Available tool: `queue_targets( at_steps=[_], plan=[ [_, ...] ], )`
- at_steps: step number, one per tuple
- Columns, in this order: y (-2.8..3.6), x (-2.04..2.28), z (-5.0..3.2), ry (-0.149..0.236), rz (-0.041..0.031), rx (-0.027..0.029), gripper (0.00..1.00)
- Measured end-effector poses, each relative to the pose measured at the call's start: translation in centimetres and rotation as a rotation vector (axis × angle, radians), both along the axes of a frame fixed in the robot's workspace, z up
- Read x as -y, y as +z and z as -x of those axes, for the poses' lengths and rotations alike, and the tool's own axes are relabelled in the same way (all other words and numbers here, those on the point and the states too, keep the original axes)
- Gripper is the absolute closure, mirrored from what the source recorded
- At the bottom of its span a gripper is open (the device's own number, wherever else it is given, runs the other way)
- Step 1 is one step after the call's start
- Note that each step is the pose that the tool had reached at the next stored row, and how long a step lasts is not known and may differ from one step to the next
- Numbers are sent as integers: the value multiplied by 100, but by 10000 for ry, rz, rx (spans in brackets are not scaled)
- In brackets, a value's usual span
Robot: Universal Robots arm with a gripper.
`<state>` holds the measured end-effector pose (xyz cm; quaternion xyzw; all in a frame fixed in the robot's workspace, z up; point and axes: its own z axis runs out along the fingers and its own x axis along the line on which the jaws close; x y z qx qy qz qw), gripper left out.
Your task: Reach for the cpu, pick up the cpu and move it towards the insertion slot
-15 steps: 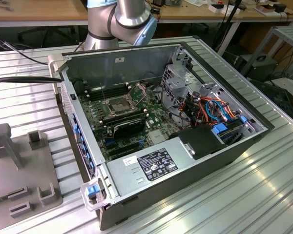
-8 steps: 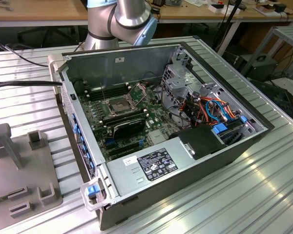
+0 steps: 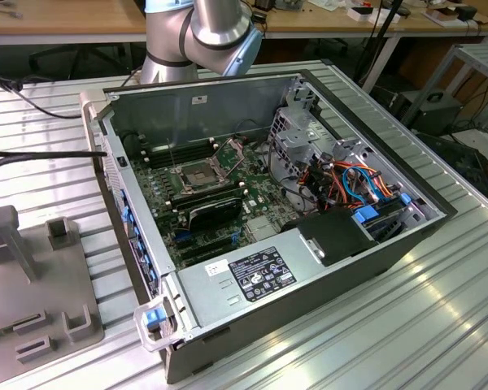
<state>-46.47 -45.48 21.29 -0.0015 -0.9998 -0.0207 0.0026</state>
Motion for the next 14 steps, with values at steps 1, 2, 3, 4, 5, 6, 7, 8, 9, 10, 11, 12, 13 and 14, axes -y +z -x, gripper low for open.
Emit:
queue_targets(
  at_steps=[1,2,3,4,5,6,7,8,9,10,11,12,13,14],
  plan=[
    [-16,2,-1,-13,0,0,25],
    [-37,4,-3,-22,1,1,25],
    [-54,4,-4,-28,1,0,25],
    [-74,5,-4,-33,4,0,25],
    [-90,5,-5,-36,13,0,25],
    [-103,6,-5,-39,25,0,25],
    [-116,7,-6,-42,45,0,25],
    [-131,6,-6,-47,71,1,25],
    [-149,6,-5,-54,118,0,25],
    [-160,5,-5,-55,152,1,25],
    [-171,5,-5,-55,194,0,25],
    [-182,4,-5,-56,245,0,25],
    [-192,2,-7,-56,277,0,25],
    [-200,-1,-10,-57,283,-1,25]
  ],
)
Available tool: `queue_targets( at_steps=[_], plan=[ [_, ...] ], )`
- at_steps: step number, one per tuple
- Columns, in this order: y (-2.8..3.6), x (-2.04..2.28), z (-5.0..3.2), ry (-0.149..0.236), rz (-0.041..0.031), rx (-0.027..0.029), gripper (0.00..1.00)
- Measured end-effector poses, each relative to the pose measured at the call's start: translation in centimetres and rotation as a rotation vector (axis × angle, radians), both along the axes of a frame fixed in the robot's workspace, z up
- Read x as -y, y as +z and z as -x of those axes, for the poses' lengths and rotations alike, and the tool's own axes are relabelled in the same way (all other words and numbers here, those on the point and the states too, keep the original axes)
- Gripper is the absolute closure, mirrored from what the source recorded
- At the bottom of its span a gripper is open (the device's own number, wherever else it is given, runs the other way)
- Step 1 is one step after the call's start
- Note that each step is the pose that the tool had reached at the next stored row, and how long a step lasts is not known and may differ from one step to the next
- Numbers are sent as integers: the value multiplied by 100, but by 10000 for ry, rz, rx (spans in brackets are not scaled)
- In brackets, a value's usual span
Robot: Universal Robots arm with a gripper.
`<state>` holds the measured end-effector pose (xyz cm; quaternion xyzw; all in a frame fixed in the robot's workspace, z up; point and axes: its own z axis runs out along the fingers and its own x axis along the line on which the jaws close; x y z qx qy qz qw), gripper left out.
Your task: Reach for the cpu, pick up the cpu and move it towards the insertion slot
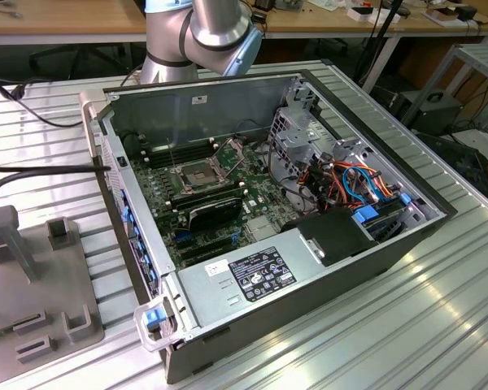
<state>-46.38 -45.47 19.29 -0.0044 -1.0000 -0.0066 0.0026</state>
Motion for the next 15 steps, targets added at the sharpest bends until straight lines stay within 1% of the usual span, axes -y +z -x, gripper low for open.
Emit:
queue_targets(
  at_steps=[3,6,15],
  plan=[
    [-11,-8,-5,-11,5,-9,25],
    [-22,-12,-7,-20,14,-34,25],
    [-26,-14,-7,-20,13,-36,25]
  ],
)
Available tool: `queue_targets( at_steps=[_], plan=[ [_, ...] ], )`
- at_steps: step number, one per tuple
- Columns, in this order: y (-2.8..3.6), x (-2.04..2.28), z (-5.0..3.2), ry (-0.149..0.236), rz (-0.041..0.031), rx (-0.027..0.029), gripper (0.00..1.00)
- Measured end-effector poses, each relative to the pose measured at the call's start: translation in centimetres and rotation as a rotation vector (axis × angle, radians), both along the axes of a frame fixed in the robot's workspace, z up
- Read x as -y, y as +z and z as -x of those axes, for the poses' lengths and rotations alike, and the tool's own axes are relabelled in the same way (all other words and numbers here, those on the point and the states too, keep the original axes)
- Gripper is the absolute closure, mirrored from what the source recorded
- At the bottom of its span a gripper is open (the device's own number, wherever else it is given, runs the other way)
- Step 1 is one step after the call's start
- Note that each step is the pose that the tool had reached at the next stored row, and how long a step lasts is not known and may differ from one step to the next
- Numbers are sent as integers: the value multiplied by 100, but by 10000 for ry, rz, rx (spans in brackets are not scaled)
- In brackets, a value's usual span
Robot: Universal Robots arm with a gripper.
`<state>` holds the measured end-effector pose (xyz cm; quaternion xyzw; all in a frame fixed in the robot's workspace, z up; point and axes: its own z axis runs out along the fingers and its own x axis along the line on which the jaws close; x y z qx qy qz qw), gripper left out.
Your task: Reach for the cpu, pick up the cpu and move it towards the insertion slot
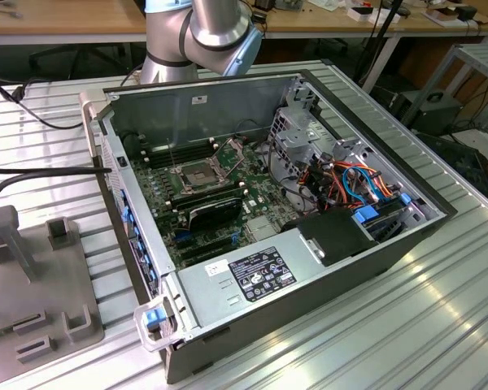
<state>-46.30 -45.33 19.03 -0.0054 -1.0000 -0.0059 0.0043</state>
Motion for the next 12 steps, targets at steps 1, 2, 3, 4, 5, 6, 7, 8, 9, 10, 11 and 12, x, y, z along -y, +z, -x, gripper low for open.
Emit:
queue_targets(
  at_steps=[1,2,3,4,5,6,7,8,9,10,11,12],
  plan=[
    [0,0,0,0,0,0,25],
    [0,0,0,0,0,0,25],
    [0,0,0,0,0,0,25],
    [0,-1,0,0,1,0,25],
    [0,-1,0,0,0,0,26],
    [0,-1,0,0,0,0,26],
    [0,-1,0,0,1,0,33],
    [0,-1,0,0,0,0,33],
    [0,-2,0,0,0,0,33],
    [0,-1,0,0,1,0,33],
    [0,-2,0,0,0,0,33],
    [0,-2,0,0,1,0,33]
  ],
)
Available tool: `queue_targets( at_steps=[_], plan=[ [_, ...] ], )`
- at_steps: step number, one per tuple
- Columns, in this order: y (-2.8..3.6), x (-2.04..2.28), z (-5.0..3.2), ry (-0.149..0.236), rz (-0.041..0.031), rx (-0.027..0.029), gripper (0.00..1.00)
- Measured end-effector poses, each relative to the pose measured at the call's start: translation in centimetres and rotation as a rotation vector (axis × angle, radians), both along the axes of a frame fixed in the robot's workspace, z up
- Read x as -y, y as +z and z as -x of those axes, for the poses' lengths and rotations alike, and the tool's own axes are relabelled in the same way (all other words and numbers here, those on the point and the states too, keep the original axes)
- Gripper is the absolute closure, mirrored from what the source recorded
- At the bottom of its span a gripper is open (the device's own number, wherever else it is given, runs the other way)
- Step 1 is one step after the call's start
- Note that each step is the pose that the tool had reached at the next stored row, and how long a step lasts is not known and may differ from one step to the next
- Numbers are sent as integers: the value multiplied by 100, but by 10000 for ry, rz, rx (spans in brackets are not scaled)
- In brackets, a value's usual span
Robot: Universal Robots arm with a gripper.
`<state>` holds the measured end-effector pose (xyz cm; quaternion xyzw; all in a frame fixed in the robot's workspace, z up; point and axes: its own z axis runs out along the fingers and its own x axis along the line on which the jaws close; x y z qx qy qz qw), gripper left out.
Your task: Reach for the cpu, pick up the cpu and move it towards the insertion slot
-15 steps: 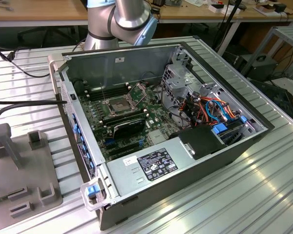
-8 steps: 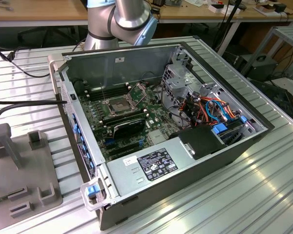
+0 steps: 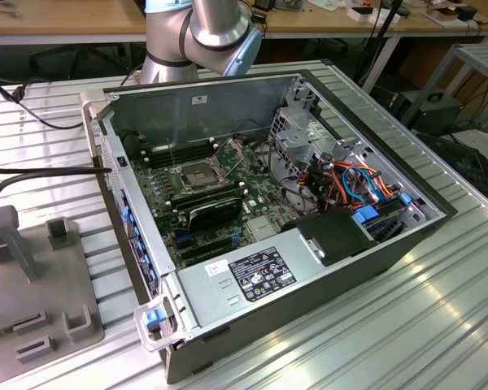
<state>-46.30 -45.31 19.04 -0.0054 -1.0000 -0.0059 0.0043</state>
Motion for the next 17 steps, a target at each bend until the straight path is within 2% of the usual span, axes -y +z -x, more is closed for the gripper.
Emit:
queue_targets(
  at_steps=[10,11,17],
  plan=[
    [5,0,0,5,-1,0,33],
    [6,0,0,20,0,0,42],
    [5,0,-26,19,-1,0,42]
  ],
)
